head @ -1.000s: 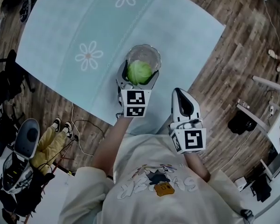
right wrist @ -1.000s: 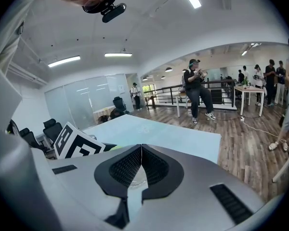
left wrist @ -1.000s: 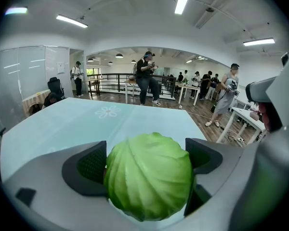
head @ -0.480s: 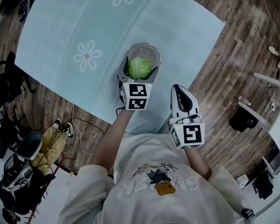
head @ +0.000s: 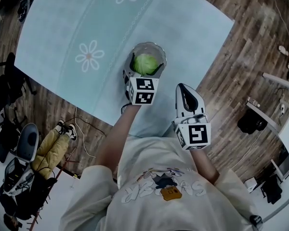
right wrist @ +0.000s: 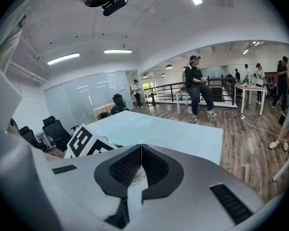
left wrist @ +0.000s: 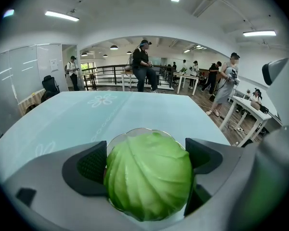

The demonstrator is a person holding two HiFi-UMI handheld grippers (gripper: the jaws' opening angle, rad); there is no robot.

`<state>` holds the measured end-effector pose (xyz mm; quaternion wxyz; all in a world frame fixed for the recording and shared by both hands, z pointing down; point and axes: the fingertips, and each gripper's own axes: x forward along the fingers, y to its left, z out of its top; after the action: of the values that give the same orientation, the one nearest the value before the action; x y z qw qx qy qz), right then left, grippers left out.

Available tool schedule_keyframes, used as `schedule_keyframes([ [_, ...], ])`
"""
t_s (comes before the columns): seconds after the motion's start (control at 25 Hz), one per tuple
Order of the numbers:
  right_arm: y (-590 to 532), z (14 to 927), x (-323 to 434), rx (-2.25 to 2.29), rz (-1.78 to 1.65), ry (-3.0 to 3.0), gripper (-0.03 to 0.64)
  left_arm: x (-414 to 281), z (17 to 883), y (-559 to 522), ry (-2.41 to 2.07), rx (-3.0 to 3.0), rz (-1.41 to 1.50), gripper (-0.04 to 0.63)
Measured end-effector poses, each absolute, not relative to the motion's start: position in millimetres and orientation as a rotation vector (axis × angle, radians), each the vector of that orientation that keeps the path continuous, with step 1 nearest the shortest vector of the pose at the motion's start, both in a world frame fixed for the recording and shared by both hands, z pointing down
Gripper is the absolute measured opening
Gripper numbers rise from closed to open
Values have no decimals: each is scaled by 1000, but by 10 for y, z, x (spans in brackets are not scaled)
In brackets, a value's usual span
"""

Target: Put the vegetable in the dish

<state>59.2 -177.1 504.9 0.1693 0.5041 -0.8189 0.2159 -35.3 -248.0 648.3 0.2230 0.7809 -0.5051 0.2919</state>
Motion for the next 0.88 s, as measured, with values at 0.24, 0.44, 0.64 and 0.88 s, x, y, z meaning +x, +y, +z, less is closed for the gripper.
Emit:
schedule_keyframes([
  [0.24,-1774,5058,601,1444,624,-2321,23,-319,6597,-2514,-1376,2149,829,517],
  [0.44,-1778,5072,629,1455,624,-2313,23,-317,6673,-2594,-1376,2136,832,517],
  [0.64,-1789,5088,656,1463,628,-2303,23,-337,6756,-2662,-1382,2106,830,517],
  [0.88,-1776,5113,703,1476,640,-2291,23,-338,6808,-2669,-1388,2125,903,515],
])
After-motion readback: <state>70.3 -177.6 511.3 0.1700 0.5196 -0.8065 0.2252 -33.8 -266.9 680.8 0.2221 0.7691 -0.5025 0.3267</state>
